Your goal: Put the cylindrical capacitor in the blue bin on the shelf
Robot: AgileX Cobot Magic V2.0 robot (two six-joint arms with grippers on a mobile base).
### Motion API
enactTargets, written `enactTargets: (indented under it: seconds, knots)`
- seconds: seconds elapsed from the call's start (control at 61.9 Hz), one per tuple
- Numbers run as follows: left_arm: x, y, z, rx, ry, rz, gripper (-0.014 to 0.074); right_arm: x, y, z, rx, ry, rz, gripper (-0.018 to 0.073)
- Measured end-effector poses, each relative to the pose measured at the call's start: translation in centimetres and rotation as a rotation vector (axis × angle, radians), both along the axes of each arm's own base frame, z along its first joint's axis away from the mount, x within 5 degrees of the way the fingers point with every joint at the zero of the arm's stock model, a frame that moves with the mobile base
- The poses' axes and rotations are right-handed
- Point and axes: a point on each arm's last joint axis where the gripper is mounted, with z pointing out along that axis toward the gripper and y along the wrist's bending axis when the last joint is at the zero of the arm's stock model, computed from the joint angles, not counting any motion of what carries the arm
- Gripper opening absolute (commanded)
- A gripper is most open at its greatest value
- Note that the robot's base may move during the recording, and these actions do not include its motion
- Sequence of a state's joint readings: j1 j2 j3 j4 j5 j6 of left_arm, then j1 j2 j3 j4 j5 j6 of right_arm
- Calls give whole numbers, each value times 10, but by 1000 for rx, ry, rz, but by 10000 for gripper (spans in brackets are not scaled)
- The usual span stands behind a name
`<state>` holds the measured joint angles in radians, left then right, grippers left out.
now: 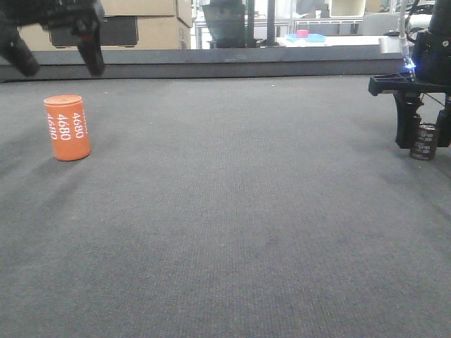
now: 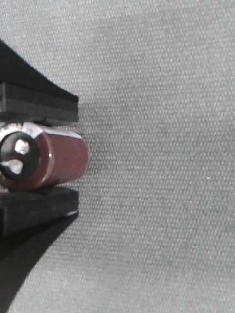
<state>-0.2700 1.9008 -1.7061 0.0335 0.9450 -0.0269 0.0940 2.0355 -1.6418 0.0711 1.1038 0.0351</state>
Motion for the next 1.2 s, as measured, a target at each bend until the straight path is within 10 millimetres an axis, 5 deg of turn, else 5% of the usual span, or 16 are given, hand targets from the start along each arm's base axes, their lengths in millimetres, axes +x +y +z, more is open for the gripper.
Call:
enactTargets:
  seconds: [0.42,0.759,0.953,1.195]
  knots:
    - [13,-3,-45,45,132,0,571,0,0,-1,0,1,0,-162]
    - [12,0,-47,75,149,-2,534,0,0,-1,0,1,0,-162]
    - [12,0,-46,76,145,-2,295,0,0,-1,0,1,0,-162]
    - [12,-2,-46,57,144,0,-113,0,0,-1,2,2,-1,-162]
